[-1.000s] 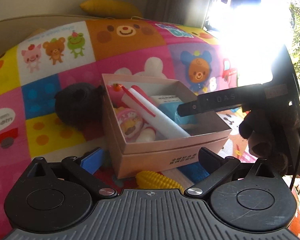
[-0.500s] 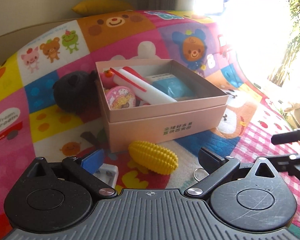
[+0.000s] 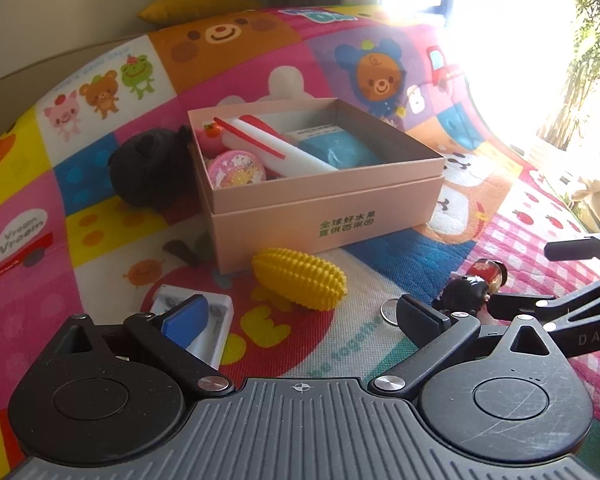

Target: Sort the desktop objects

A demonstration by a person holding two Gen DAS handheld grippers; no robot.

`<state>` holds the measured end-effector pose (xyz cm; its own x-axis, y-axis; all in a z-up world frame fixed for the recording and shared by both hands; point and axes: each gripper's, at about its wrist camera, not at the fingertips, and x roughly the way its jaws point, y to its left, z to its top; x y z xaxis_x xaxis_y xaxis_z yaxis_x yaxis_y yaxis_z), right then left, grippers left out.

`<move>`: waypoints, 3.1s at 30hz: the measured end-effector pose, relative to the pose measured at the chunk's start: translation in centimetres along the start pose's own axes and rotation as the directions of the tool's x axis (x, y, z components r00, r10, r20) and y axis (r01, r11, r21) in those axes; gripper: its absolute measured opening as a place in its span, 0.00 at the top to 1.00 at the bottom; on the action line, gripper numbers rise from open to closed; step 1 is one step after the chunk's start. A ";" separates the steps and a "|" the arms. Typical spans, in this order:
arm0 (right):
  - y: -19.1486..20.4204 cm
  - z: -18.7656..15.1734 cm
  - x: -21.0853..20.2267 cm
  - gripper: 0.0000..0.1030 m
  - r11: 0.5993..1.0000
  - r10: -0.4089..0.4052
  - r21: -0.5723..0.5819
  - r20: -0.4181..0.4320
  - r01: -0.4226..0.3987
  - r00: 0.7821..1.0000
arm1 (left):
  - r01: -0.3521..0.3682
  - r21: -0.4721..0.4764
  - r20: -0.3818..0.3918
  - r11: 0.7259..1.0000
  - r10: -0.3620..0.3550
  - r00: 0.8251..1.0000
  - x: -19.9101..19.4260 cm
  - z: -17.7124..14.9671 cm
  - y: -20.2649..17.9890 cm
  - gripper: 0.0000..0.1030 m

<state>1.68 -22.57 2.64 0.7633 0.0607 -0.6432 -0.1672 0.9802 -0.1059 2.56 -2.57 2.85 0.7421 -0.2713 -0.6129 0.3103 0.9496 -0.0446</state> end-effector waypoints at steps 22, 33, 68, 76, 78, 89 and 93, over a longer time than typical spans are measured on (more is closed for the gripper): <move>-3.0 -1.0 0.4 0.00 0.965 0.116 0.237 0.000 -0.112 0.993 | 0.055 0.063 0.034 0.996 -0.057 0.998 1.5 1.0 -1.4 0.02; -3.0 -1.0 0.4 0.00 0.965 0.093 0.247 0.002 -0.091 0.996 | -0.050 -0.075 -0.015 0.996 0.049 0.999 4.4 2.4 -1.4 0.02; 1.3 1.0 -0.2 0.26 0.976 0.186 0.114 0.009 -0.186 0.982 | -0.092 -0.064 0.034 0.994 0.094 0.995 -4.5 -6.0 -2.2 0.07; 2.4 1.8 -1.6 0.33 0.873 0.462 0.205 -0.054 -0.443 0.885 | -0.094 -0.068 0.037 0.993 0.096 0.995 -4.6 -6.1 -2.1 0.03; 2.6 2.1 -2.6 0.31 0.900 0.417 0.149 -0.016 -0.410 0.909 | -0.092 -0.070 0.036 0.993 0.095 0.995 -4.6 -6.1 -2.2 0.03; 6.0 3.1 0.4 0.41 0.942 0.314 -0.119 -0.026 -0.315 0.949 | -0.098 -0.063 0.034 0.993 0.101 0.994 -4.6 -6.2 -2.3 0.03; 6.1 3.0 0.4 0.69 0.945 0.285 -0.155 -0.038 -0.288 0.958 | -0.099 -0.064 0.034 0.993 0.101 0.994 -4.5 -6.2 -2.3 0.02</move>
<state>2.85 -15.95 4.01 0.6598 0.3307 -0.6747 -0.4742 0.8798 -0.0326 -5.23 -2.58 0.84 0.7893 -0.1791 -0.5873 0.1967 0.9799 -0.0344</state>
